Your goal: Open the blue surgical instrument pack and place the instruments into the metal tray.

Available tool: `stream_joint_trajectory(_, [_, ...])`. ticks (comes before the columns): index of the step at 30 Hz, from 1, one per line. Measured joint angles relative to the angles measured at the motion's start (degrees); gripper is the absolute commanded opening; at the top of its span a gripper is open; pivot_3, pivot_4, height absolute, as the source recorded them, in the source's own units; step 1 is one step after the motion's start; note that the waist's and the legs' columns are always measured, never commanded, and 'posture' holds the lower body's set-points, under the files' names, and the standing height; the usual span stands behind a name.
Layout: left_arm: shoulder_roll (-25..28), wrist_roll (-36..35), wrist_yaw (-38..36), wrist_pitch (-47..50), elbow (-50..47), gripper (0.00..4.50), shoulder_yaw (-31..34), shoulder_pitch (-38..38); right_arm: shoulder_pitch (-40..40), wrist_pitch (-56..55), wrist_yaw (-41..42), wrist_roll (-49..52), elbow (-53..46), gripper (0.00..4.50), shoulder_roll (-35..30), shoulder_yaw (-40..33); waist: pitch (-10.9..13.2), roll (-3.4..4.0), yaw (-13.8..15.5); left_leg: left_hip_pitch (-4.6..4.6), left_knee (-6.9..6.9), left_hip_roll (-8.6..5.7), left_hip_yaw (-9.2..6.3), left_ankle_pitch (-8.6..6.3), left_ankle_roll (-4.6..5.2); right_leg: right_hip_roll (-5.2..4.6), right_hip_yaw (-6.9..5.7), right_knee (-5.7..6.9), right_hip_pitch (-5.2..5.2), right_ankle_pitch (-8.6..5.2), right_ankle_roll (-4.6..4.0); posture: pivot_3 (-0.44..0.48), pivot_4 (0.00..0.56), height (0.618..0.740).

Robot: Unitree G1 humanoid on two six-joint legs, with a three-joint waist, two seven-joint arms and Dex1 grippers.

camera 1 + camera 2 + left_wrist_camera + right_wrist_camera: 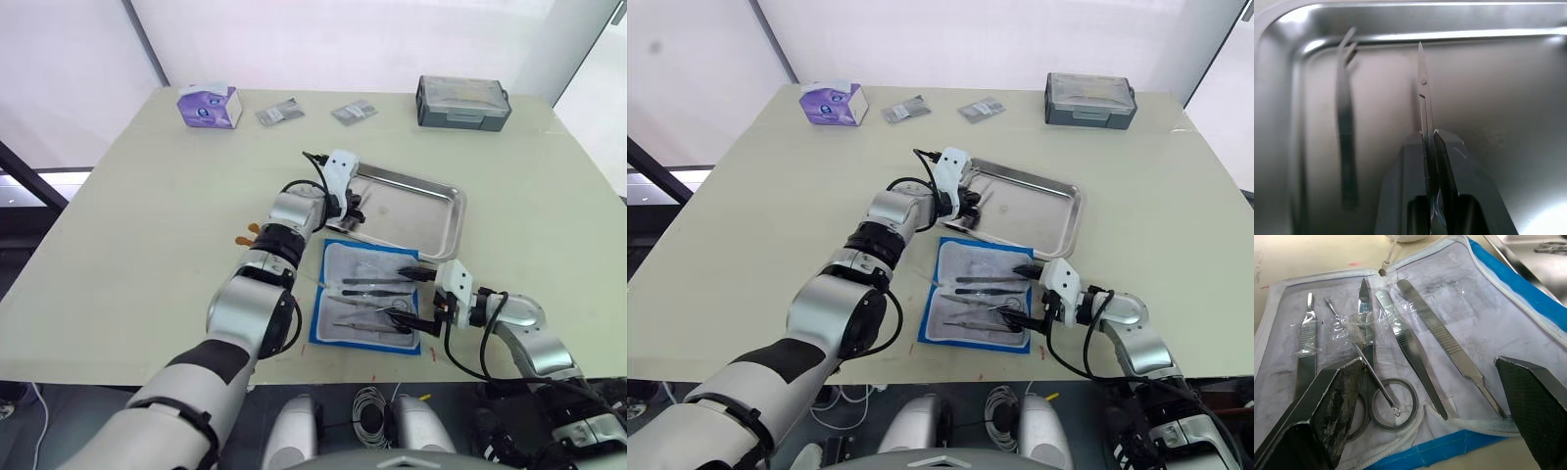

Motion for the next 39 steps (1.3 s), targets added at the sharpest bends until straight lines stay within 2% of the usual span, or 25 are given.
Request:
stream_joint_trajectory(10, [-0.2, 0.7, 2.7, -2.6, 4.8, 0.05, 1.6, -1.2, 0.1, 0.0, -0.2, 0.0, -0.2, 4.50, -0.1, 0.0, 0.0, 0.00, 0.0, 0.00, 0.00, -0.01, 0.07, 0.02, -0.03, 0.00, -0.01, 0.00, 0.00, 0.00, 0.00, 0.000, 0.150, 0.727])
stream_joint_trajectory(11, [-0.3, 0.9, 2.7, -2.6, 4.9, 0.83, 1.6, -1.2, 0.1, 0.0, -0.2, 0.0, -0.2, 4.50, -0.1, 0.0, 0.0, 0.00, 0.0, 0.00, 0.00, -0.01, 0.12, 0.02, -0.04, -0.01, -0.01, 0.00, 0.00, 0.00, 0.00, 0.000, 0.150, 0.727])
stream_joint_trajectory(13, [-0.3, 1.1, 2.7, -2.8, 4.9, 1.34, 1.6, -1.2, 0.1, 0.0, -0.2, 0.0, -0.2, 4.50, -0.1, 0.0, 0.0, 0.00, 0.0, 0.00, 0.00, -0.01, 0.20, 0.02, -0.04, 0.00, -0.01, 0.00, 0.00, 0.00, 0.00, 0.000, 0.150, 0.727])
stream_joint_trajectory(14, [-0.4, 1.2, 2.7, -3.2, 4.9, 1.77, 1.6, -1.3, 0.1, 0.0, -0.2, 0.0, -0.2, 4.50, -0.1, 0.0, 0.0, 0.00, 0.0, 0.00, 0.00, -0.01, 0.25, 0.03, -0.05, 0.00, -0.01, 0.00, 0.00, 0.00, 0.00, 0.000, 0.150, 0.727])
stream_joint_trajectory(20, [-0.3, 1.4, 1.8, -3.2, 3.9, 1.77, 1.6, -1.3, 0.1, 0.0, -0.2, 0.0, -0.2, 4.50, -0.1, 0.0, 0.0, -0.01, 0.0, -0.01, 0.00, -0.01, 0.32, 0.04, -0.07, -0.01, -0.01, 0.00, 0.00, 0.00, 0.00, 0.000, 0.150, 0.727])
stream_joint_trajectory(24, [-0.1, 1.0, -1.1, -4.2, -2.7, 1.77, 1.5, -0.8, 0.2, 0.0, -0.3, 0.1, -0.2, 4.50, -0.2, 0.0, 0.0, -0.01, 0.0, -0.02, 0.00, -0.01, 0.33, 0.09, -0.16, -0.01, -0.01, 0.00, 0.00, 0.00, 0.00, 0.000, 0.150, 0.727])
stream_joint_trajectory(28, [1.8, -0.1, -8.0, -6.7, -13.4, 1.77, 0.8, 0.9, 0.4, 0.2, -0.8, 0.1, -0.6, 4.50, -0.2, 0.1, 0.0, 0.02, 0.0, 0.01, -0.01, 0.00, 0.36, 0.10, -0.18, -0.01, 0.02, 0.00, 0.00, 0.00, 0.00, 0.000, 0.150, 0.727])
stream_joint_trajectory(30, [3.4, -1.4, -13.5, -8.8, -17.4, 1.77, 0.2, 3.4, 0.7, 0.3, -1.0, 0.1, -1.0, 4.50, -0.3, 0.1, 0.0, 0.07, 0.0, 0.03, -0.04, 0.00, 0.41, 0.10, -0.19, -0.01, 0.07, 0.00, 0.00, 0.00, 0.00, 0.000, 0.150, 0.727])
stream_joint_trajectory(31, [5.0, -2.6, -18.8, -10.5, -20.1, 1.77, -0.3, 5.6, 0.9, 0.5, -1.2, 0.1, -1.5, 4.50, -0.7, 0.1, 0.0, 0.08, 0.0, 0.03, -0.03, 0.00, 0.42, 0.11, -0.19, -0.02, 0.07, 0.00, 0.00, 0.00, 0.00, 0.000, 0.150, 0.727])
stream_joint_trajectory(33, [5.9, -3.0, -21.3, -11.2, -20.7, 1.77, -0.6, 6.5, 1.0, 0.6, -1.4, 0.1, -1.7, 4.50, -1.0, 0.1, 0.0, 0.08, 0.2, 0.01, -0.02, 0.00, 0.41, 0.11, -0.19, -0.02, 0.06, -0.02, 0.00, 0.00, 0.00, 0.000, 0.150, 0.727])
stream_joint_trajectory(35, [8.4, -3.9, -27.0, -13.2, -22.3, 1.77, -1.0, 8.4, 1.0, 1.1, -1.5, 0.1, -2.2, 4.50, -1.3, 0.2, 0.0, 0.08, 0.2, 0.01, -0.02, -0.01, 0.45, 0.10, -0.17, -0.02, 0.11, -0.04, 0.00, 0.00, 0.00, 0.000, 0.150, 0.727])
stream_joint_trajectory(37, [11.7, -5.9, -36.2, -14.3, -24.9, 1.77, -2.0, 11.2, 1.0, 1.8, -1.9, 0.0, -2.9, 4.50, -1.9, 0.5, 0.0, 0.08, 0.2, 0.02, -0.03, 0.00, 0.44, 0.10, -0.18, -0.01, 0.12, -0.04, 0.00, 0.00, 0.00, 0.000, 0.150, 0.727])
stream_joint_trajectory(39, [13.3, -6.9, -41.3, -14.7, -25.5, 1.77, -2.8, 12.6, 1.0, 2.5, -2.1, 0.0, -3.5, 4.50, -2.5, 0.5, 0.0, 0.08, 0.4, 0.01, -0.01, -0.01, 0.40, 0.08, -0.14, -0.01, 0.12, -0.04, 0.02, 0.00, 0.00, 0.000, 0.150, 0.727])
